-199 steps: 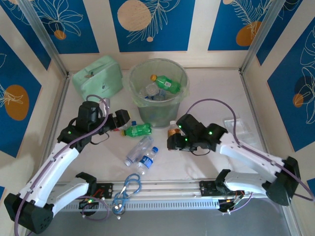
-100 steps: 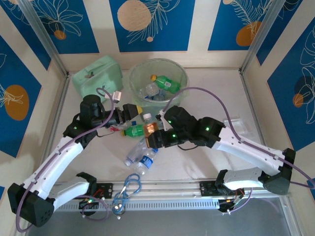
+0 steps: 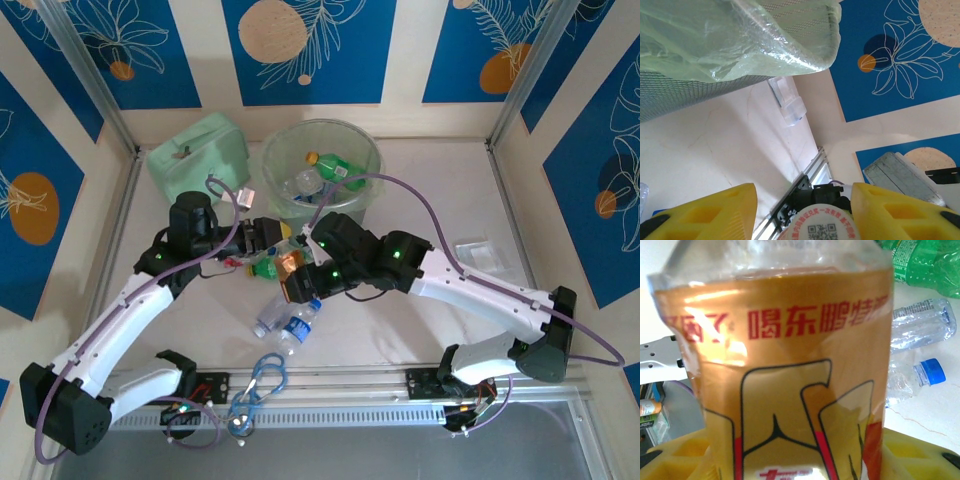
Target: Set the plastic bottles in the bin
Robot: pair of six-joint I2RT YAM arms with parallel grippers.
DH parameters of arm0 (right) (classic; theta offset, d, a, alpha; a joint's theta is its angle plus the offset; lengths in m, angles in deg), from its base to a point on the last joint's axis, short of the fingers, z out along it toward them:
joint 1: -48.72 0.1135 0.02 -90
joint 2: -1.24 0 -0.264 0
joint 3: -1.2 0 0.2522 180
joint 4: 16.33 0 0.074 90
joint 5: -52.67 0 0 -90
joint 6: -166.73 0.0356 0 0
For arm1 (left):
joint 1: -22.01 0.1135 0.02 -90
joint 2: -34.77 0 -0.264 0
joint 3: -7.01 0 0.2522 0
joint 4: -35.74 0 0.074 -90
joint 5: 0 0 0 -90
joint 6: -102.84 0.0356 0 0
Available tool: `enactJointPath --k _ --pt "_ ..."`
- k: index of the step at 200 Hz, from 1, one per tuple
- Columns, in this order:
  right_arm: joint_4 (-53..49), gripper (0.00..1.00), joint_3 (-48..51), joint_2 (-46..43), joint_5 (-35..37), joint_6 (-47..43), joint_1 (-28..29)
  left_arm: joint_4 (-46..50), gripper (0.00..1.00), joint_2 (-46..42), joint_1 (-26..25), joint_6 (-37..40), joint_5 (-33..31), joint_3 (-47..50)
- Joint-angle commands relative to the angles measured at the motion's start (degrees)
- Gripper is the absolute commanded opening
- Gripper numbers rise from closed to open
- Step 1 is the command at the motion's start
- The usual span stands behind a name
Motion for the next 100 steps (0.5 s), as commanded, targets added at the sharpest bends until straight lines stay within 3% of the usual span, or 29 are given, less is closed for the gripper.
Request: enactJointPath --k 1,75,100 --pt "-1.4 0.50 -2.5 0.4 -0.4 -1.3 0.5 2.1 0.48 0.5 -0.4 2.0 0.8 -1.4" --pt "-3.8 0.50 -4.8 2.6 1.0 -1.9 0.2 7.4 0.42 1.6 -0.3 6.2 0.4 -3.9" --pt "-4.7 0.50 -5.7 3.5 1.0 -2.0 -0.4 11.3 0.35 1.9 -0.3 9.4 -0.4 -5.7"
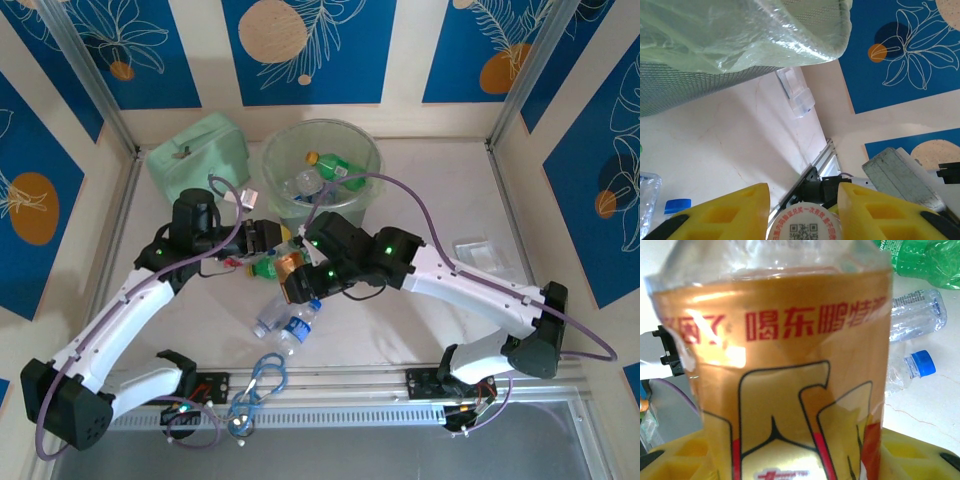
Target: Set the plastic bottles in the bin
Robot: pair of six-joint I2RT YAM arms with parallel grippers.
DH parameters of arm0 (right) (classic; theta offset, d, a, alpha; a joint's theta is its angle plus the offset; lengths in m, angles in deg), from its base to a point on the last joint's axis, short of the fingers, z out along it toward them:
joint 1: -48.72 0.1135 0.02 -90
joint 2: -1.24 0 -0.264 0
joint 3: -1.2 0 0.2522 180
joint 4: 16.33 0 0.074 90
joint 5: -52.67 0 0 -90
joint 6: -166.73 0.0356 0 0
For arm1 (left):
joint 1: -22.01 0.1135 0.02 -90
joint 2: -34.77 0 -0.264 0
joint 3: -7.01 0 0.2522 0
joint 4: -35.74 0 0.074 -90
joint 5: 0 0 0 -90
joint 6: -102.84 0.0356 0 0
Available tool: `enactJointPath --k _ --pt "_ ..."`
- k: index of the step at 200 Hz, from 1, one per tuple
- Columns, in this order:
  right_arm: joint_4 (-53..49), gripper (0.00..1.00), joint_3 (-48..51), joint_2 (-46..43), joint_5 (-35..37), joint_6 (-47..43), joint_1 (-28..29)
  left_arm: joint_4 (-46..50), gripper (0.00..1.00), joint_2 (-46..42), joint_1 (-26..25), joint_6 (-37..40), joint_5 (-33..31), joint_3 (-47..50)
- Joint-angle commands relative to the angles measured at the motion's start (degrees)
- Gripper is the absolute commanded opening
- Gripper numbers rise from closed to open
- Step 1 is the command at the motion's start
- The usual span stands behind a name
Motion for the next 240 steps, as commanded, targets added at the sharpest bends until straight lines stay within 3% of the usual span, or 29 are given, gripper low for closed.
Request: enactJointPath --k 1,53,61,79,105,138,179,216,240 --pt "-0.8 0.50 -2.6 0.6 0.2 -1.3 -0.5 5.4 0.35 0.4 -0.3 4.8 -0.4 -2.8" --pt "-1.9 0.54 -3.5 1.0 1.5 -1.2 -0.7 8.8 0.23 1.2 -0.3 6.7 -2.5 -4.4" --pt "-2.2 0.59 -3.7 0.9 2.0 -1.1 -0.7 9.1 0.21 1.3 -0.2 6.6 -3.1 -4.8" --pt "-3.7 0.79 -4.5 0.2 3.7 -1.0 -0.8 9.7 0.17 1.8 0.2 5.7 -4.7 -6.3" --pt "-6.2 0.89 -5.5 -3.3 6.5 -1.8 -0.8 9.2 0.17 2.8 2.1 2.3 -6.1 -11.4" --pt "-8.8 0.92 -5.7 -11.0 12.3 -0.7 -2.1 6.4 0.19 6.4 4.5 -1.0 -8.3 -22.5" --pt "-6.2 0.94 -1.5 -21.0 14.9 3.0 -5.8 7.7 0.20 19.8 7.1 0.0 -13.8 -40.7" --pt "-6.0 0.94 2.1 -23.7 15.4 5.6 -6.4 13.9 0.19 35.1 10.7 1.4 -11.2 -56.6" --pt "-4.9 0.93 4.2 -24.8 14.9 6.6 -6.6 14.7 0.17 40.9 11.0 0.4 -9.5 -60.9"
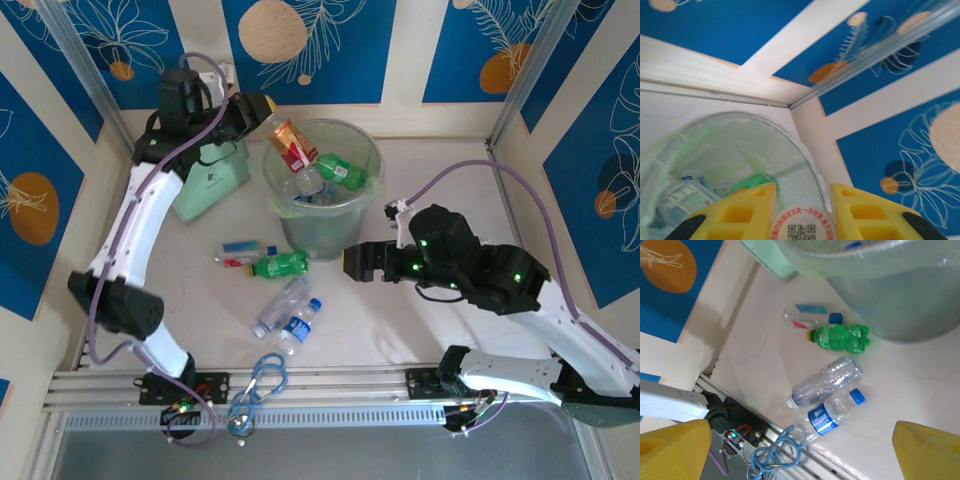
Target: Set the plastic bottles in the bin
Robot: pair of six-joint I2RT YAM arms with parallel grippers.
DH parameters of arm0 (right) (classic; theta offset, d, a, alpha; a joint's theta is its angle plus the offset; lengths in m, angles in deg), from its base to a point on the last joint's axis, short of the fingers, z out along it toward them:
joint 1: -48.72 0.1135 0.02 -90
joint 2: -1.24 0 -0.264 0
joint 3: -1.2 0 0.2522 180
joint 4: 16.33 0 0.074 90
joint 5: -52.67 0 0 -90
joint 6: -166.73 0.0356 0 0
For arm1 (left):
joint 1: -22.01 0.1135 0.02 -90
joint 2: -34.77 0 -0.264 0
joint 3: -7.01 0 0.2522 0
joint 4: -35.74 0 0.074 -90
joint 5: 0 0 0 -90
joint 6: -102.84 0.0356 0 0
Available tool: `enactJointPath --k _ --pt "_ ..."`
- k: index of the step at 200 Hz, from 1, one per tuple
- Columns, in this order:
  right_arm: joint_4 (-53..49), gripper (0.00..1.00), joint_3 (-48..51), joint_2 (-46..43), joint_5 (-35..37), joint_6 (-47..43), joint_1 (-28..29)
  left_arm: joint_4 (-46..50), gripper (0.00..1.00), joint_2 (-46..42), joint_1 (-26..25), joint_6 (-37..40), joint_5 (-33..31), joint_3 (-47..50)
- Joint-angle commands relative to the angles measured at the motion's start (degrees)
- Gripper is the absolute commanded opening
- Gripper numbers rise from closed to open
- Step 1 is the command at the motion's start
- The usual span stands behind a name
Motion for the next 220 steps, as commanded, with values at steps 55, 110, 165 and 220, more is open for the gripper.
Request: enactJointPath --k 55,110,165,220 --pt "1.4 0.93 2.8 0.3 -0.5 1.4 -2.1 11.0 0.17 8.8 -0.1 3.5 3.9 -10.3" --pt "2.0 0.94 3.4 0.4 -2.2 1.8 -3.2 18.1 0.56 11.9 -1.9 8.9 4.2 -13.8" --pt "1.7 0.93 2.5 0.1 -1.7 2.0 -2.5 16.8 0.76 8.7 -2.5 8.3 0.6 -14.6" --pt "2.2 0.93 2.5 1.4 -0.1 1.9 -0.7 13.1 0.77 -11.7 -2.4 13.5 -14.4 3.7"
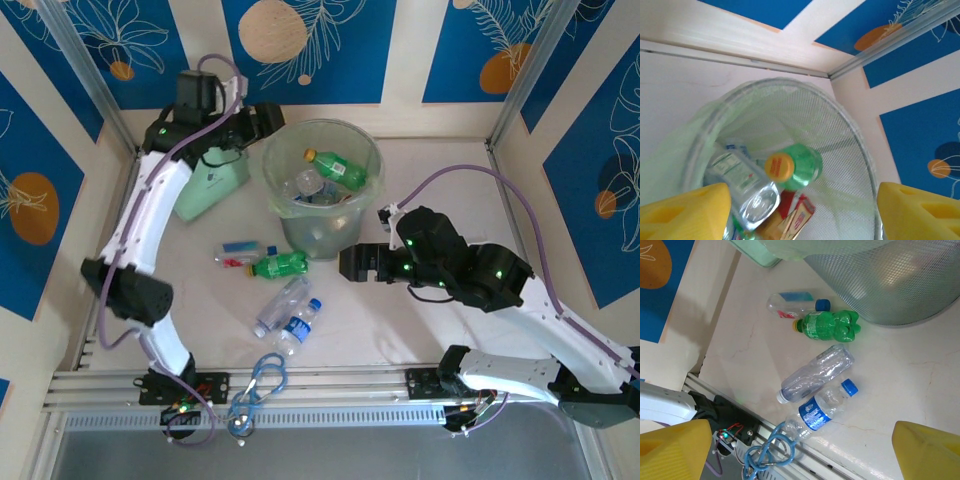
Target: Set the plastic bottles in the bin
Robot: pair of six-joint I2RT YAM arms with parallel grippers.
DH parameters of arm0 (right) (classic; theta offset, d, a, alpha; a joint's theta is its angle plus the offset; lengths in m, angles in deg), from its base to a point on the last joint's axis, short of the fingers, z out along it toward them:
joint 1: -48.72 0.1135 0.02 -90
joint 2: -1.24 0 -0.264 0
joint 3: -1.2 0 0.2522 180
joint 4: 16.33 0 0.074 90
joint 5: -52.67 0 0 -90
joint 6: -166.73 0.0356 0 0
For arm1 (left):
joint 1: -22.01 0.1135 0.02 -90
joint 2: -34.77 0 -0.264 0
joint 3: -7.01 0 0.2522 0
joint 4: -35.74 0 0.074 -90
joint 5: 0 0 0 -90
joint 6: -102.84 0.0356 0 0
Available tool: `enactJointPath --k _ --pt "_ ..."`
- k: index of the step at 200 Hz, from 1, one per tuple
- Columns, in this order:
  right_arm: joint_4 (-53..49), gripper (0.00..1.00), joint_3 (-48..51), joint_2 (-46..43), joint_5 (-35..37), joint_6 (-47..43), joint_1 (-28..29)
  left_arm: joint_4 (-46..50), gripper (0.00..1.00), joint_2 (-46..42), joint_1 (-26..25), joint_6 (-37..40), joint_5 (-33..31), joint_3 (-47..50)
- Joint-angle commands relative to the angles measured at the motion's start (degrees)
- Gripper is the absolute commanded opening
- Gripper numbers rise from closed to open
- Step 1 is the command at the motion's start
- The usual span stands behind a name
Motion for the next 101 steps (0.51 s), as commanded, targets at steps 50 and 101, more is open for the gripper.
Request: enactJointPath --k 50,101 --pt "2.6 0.92 0.5 2.2 0.7 0.0 2.0 -3.2 0.80 -35.2 3.4 -2.6 -16.6 41.5" --pt "3.5 0.92 0.6 4.8 1.4 0.0 5.3 -6.5 0.79 -41.6 8.5 -14.1 -11.5 64.1"
